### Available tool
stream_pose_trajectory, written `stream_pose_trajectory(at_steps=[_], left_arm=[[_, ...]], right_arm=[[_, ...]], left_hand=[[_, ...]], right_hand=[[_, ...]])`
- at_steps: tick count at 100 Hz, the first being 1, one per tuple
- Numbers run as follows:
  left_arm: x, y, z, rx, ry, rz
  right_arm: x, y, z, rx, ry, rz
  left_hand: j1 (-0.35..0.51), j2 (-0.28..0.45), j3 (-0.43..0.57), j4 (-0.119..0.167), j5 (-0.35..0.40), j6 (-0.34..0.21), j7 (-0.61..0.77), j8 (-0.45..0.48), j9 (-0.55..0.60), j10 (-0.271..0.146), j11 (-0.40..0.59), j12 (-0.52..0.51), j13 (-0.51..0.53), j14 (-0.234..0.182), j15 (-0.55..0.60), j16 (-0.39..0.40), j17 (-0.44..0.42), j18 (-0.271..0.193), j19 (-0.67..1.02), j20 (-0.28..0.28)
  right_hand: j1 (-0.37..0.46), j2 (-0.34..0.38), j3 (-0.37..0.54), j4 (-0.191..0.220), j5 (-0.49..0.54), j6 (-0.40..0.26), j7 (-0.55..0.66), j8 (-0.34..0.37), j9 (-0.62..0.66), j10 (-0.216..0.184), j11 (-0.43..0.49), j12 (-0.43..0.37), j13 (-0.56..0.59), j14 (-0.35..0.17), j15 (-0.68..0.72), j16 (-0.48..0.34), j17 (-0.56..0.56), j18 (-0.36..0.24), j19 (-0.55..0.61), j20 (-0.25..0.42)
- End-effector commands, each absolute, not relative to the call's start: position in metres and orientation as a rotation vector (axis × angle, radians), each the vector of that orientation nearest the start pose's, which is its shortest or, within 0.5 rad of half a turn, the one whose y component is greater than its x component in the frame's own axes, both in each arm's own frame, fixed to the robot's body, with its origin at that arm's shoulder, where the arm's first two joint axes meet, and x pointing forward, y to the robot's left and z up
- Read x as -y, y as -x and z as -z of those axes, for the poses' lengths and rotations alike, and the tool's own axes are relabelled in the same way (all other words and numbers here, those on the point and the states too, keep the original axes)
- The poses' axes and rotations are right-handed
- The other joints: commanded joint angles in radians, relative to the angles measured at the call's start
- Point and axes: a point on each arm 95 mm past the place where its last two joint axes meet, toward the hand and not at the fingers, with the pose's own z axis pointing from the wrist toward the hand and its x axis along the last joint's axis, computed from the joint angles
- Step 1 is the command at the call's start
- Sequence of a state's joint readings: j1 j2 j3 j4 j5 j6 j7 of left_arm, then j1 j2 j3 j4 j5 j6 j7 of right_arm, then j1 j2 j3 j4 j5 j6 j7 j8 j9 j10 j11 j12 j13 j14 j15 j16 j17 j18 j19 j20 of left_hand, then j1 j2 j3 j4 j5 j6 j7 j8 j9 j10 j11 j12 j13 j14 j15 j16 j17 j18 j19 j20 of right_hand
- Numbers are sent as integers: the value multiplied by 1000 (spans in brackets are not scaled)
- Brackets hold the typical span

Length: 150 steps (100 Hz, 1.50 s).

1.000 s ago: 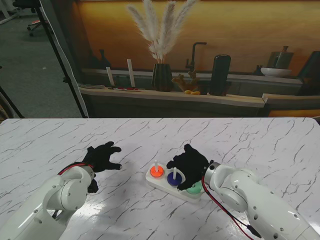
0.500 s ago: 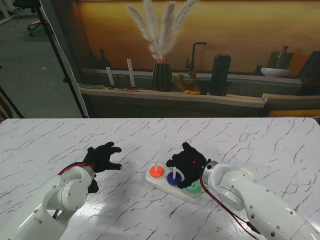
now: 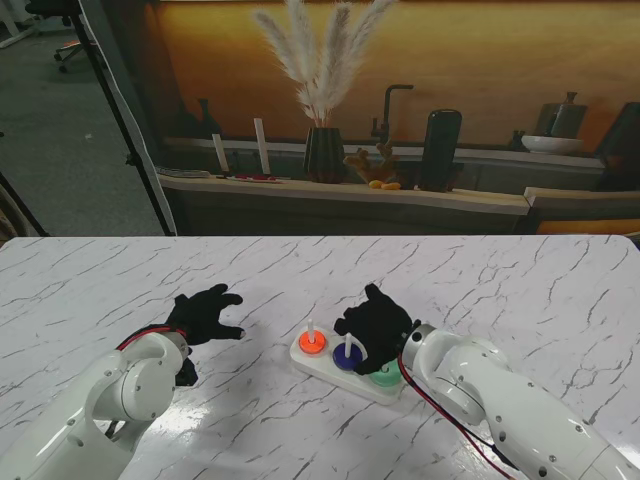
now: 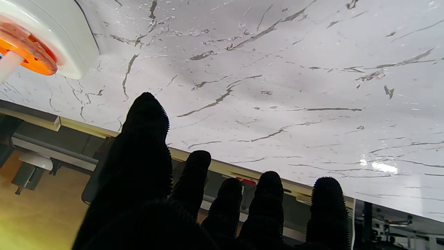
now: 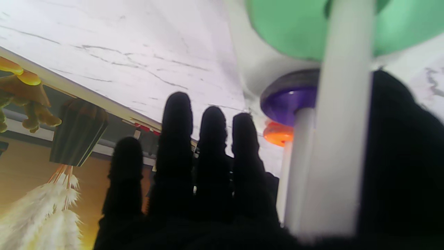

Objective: Move the three rings of the Hanoi Tower from the left rod to the right rod

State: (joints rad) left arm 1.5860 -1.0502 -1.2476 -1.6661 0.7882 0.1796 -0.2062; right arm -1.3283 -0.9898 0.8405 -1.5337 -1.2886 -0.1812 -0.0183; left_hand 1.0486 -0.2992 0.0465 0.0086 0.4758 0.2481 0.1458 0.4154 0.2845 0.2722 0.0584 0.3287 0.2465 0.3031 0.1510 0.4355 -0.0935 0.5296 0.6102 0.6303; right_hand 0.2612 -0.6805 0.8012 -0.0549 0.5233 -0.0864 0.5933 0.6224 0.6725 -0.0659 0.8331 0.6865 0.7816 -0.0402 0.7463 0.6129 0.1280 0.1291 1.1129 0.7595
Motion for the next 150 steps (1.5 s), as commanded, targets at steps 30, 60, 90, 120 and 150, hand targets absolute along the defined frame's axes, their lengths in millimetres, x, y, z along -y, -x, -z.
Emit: stream_pose_trajectory(at_steps=[30, 60, 90, 120, 150], left_arm=[[-25, -396, 331, -1486, 1612, 1336], [-25, -396, 332, -1483, 1620, 1334], [-25, -396, 332, -1482, 1625, 1332], [-25, -397, 333, -1484, 1628, 1333], [-25, -397, 333, -1482, 1632, 1335]], right_arm=[[-76, -396, 359, -2021, -610, -1511], [-76, -395, 361, -2099, -617, -1458], [-77, -395, 362, -2119, -604, -1437], [-77, -396, 363, -2109, -605, -1445], [-77, -397, 366, -2123, -595, -1426]], left_hand=[[46, 48, -26, 23, 13, 24, 0, -1, -2, 13, -13, -9, -24, 10, -18, -3, -14, 1, -38, -7], [50, 52, -31, 22, 15, 24, 1, -2, -1, 15, -13, -9, -25, 11, -19, -3, -13, 2, -39, -6], [51, 56, -34, 23, 15, 27, 1, -2, -2, 15, -14, -9, -25, 11, -19, -2, -13, 2, -40, -5], [50, 61, -37, 22, 16, 26, 1, -2, -2, 15, -15, -9, -26, 11, -19, -3, -15, 3, -41, -5], [48, 64, -41, 22, 16, 25, 0, -3, -2, 14, -15, -9, -27, 10, -20, -3, -16, 2, -44, -7]], right_hand=[[183, -91, -56, 32, 147, -134, 39, -45, 92, -64, -24, -29, 56, -38, -9, 0, -20, 259, 1, 2], [116, -50, -49, 41, 51, -78, -36, -115, 26, -28, -81, -61, -1, -22, -59, -13, -56, 267, -28, -7], [142, -64, -53, 33, 85, -73, -21, -112, 41, -35, -65, -47, 21, -30, -39, 2, -48, 271, -27, 5], [118, -47, -57, 36, 37, -65, -44, -122, 25, -30, -62, -42, 10, -29, -32, 5, -51, 271, -25, 11], [132, -55, -58, 34, 36, -67, -46, -125, 40, -34, -48, -34, 28, -32, -9, 12, -35, 269, -3, 26]])
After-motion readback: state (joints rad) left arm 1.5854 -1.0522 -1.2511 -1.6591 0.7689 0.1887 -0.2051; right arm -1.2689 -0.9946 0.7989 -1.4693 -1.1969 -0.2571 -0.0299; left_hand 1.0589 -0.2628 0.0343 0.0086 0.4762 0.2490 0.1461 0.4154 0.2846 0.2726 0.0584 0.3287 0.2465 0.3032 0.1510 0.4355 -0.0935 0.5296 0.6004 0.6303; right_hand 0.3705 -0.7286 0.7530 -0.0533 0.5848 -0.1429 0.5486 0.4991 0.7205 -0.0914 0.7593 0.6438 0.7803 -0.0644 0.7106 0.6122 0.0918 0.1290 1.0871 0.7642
